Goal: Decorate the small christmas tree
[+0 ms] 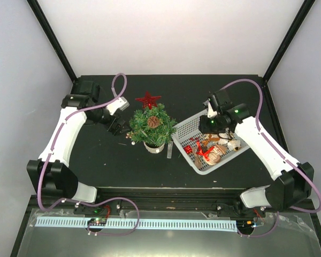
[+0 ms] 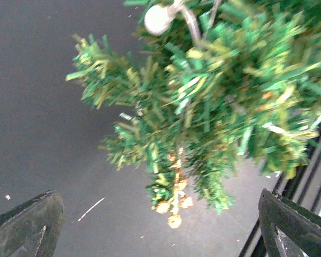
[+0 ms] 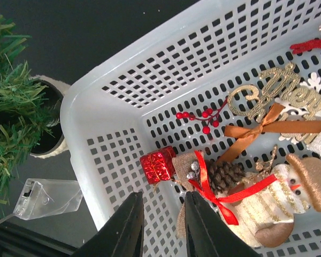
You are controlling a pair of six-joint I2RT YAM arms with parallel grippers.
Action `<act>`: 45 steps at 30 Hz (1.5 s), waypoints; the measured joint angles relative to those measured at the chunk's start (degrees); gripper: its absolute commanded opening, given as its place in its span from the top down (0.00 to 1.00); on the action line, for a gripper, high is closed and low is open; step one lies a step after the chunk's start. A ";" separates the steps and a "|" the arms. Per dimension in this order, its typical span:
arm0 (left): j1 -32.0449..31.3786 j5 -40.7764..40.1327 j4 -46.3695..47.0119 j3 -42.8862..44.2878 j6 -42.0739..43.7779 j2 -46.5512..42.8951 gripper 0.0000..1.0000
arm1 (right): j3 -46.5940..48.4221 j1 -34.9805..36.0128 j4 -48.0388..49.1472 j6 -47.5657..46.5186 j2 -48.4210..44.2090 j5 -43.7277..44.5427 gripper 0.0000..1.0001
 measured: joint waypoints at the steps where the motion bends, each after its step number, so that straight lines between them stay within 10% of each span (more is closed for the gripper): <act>1: 0.00 -1.25 0.48 -0.74 -0.11 0.00 0.01 | -0.33 0.00 0.02 0.15 -0.26 -0.09 0.75; 24: -4.04 -13.27 12.70 -0.02 -3.15 9.38 0.01 | -4.09 0.00 -0.11 2.51 -3.26 -0.74 0.75; 45: -5.22 -16.92 16.55 17.81 -5.60 22.67 0.01 | -8.20 0.00 -0.07 2.60 -4.90 -0.72 0.74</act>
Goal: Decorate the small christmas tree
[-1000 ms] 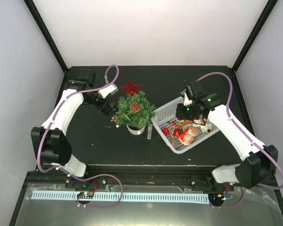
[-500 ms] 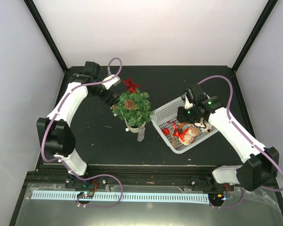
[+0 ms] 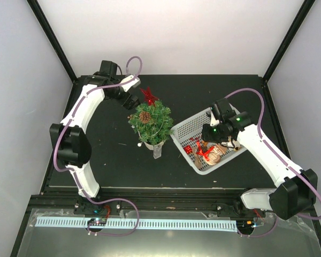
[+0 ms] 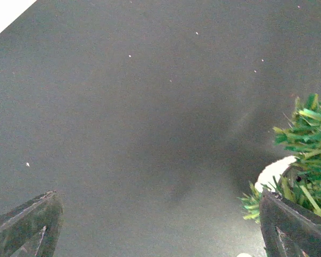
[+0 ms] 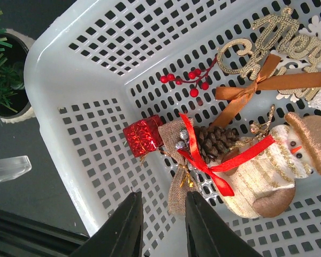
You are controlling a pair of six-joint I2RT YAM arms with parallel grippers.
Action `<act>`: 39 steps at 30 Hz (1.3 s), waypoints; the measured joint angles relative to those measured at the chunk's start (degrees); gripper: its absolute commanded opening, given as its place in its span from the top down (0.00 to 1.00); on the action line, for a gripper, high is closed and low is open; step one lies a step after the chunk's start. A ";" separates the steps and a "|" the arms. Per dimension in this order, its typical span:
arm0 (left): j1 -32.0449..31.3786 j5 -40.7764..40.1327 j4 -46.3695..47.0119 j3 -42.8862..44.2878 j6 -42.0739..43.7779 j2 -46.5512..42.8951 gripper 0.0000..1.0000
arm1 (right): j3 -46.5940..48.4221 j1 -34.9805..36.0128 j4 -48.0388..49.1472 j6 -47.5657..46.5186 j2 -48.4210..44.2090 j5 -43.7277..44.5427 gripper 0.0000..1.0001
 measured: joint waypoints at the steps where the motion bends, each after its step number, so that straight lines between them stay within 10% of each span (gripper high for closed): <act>1: 0.00 0.04 -0.11 0.87 0.00 0.63 0.01 | 0.00 0.00 0.00 0.04 0.00 0.00 0.74; 26: 0.52 -1.29 -2.78 2.60 -2.49 -4.39 0.01 | 0.13 0.00 0.81 1.20 6.12 3.87 0.60; 39: 1.07 -0.87 -9.99 -13.99 1.25 -21.99 0.01 | 0.17 -0.13 1.29 1.09 7.41 3.82 0.49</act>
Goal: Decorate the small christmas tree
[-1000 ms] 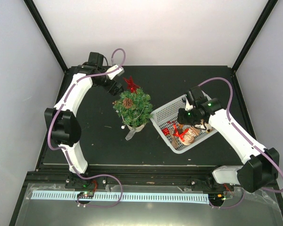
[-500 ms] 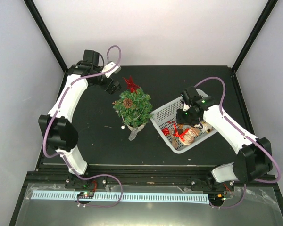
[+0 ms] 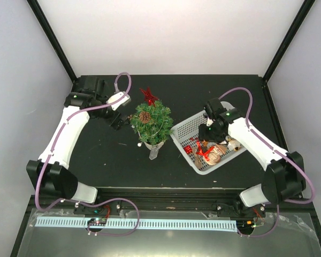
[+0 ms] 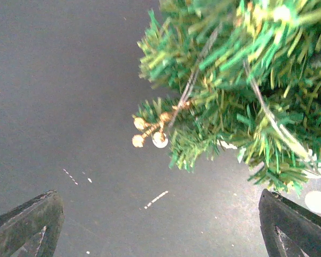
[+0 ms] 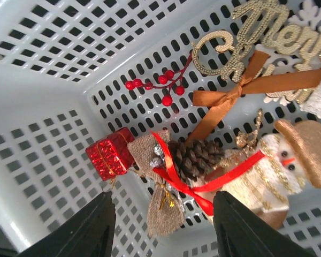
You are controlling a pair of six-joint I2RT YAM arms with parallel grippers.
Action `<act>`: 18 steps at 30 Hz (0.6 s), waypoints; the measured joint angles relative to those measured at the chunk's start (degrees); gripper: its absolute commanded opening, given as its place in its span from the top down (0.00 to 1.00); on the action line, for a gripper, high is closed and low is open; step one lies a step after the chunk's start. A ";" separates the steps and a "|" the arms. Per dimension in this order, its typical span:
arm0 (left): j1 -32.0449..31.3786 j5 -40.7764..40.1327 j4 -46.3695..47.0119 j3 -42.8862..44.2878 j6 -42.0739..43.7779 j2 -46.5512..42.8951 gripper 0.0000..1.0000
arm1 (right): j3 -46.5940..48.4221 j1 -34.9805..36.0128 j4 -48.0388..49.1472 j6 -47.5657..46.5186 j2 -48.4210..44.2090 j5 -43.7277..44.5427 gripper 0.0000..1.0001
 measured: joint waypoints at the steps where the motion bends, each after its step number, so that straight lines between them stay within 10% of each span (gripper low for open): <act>1: 0.13 0.20 -0.20 -1.33 -0.02 -0.42 0.01 | 0.02 -0.13 0.33 -0.04 0.90 -0.20 0.51; 18: 4.02 -0.20 1.64 -3.80 -4.35 -3.10 0.01 | -2.27 -2.82 2.95 -0.37 7.58 -4.15 0.53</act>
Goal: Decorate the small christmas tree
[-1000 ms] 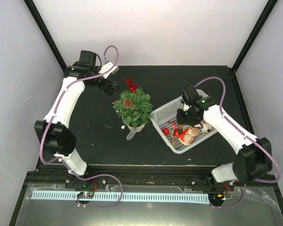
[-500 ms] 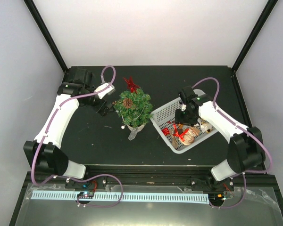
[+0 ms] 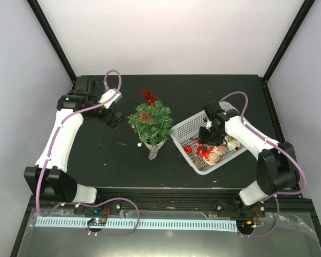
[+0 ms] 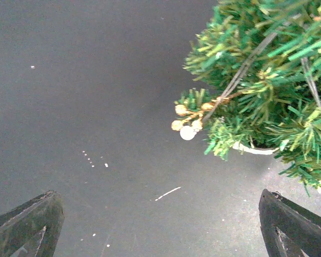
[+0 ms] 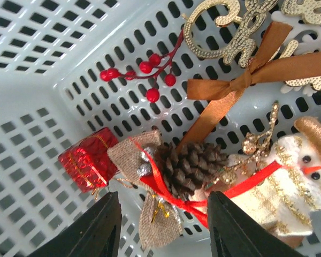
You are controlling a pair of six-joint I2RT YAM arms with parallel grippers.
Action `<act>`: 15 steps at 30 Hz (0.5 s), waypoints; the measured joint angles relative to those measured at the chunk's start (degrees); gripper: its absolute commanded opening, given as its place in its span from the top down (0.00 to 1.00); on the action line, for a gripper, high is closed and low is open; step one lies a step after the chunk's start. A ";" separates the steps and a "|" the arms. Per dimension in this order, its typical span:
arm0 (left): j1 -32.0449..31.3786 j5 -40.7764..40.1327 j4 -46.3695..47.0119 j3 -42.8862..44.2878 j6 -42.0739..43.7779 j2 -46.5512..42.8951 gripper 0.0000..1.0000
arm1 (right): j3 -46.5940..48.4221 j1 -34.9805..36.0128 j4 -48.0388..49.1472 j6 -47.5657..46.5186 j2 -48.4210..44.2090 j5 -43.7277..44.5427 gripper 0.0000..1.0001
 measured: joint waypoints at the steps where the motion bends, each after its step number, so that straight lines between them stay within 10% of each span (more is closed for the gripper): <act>1: 0.52 0.02 -0.17 0.37 -0.20 0.00 0.01 | -0.22 0.00 0.02 -0.20 -0.61 -0.35 0.53; 15: 1.90 1.64 -16.57 14.47 7.82 -0.09 0.01 | -7.50 2.69 3.02 -1.38 -6.01 -5.11 0.57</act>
